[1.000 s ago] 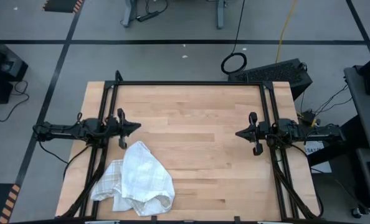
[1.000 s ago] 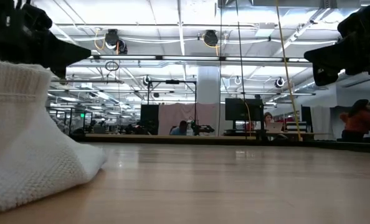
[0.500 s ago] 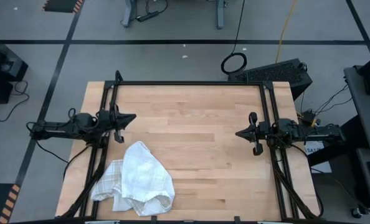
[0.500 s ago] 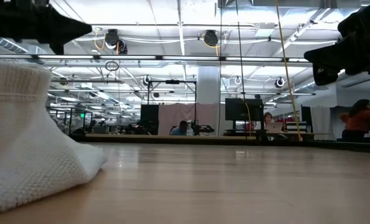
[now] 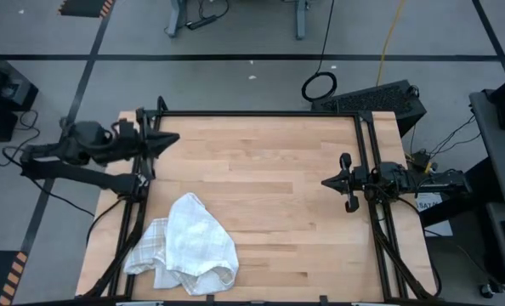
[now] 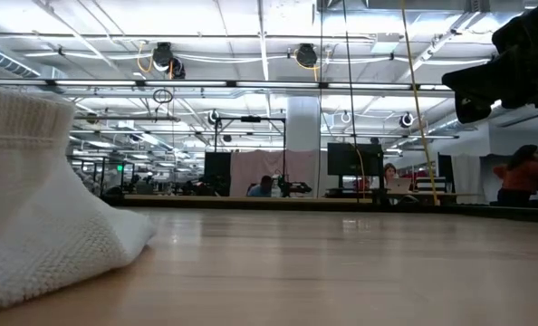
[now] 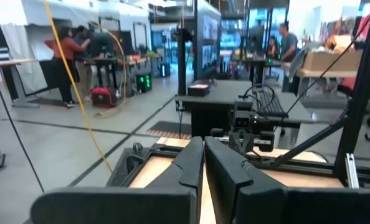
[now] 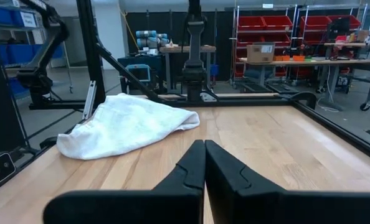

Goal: Roll towel
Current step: Roll the towel

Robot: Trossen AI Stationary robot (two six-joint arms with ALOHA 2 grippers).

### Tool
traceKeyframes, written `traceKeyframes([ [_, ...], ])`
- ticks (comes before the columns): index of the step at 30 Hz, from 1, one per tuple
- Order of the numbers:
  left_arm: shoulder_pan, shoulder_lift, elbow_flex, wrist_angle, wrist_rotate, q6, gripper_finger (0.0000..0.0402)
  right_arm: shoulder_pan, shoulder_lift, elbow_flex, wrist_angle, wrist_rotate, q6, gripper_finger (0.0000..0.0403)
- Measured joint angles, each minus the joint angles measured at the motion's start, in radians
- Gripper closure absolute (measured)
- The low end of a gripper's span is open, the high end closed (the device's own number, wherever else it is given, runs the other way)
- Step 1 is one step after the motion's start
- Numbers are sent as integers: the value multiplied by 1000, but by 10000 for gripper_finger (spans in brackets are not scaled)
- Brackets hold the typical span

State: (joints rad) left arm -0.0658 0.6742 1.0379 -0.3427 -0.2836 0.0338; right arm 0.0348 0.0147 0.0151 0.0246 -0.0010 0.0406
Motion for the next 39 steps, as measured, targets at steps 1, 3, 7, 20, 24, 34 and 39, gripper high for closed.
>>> traceKeyframes([
  [1,0,38,57,-30,0,0,379,0,0,0,0,0,0,403],
  [3,0,115,173,-81,1,0,379,0,0,0,0,0,0,403],
  [7,0,265,378,-185,1,-22,379,0,0,0,1,0,0,403],
  [20,-30,565,601,-250,-17,-366,379,-1,-1,0,27,49,11,403],
  [24,-45,622,601,-243,-6,-340,379,-1,0,0,62,51,26,403],
  [34,-66,668,601,-240,-10,-341,379,-4,21,180,129,58,101,403],
  [39,-65,659,601,-248,-27,-335,379,-9,142,482,-195,59,24,403],
])
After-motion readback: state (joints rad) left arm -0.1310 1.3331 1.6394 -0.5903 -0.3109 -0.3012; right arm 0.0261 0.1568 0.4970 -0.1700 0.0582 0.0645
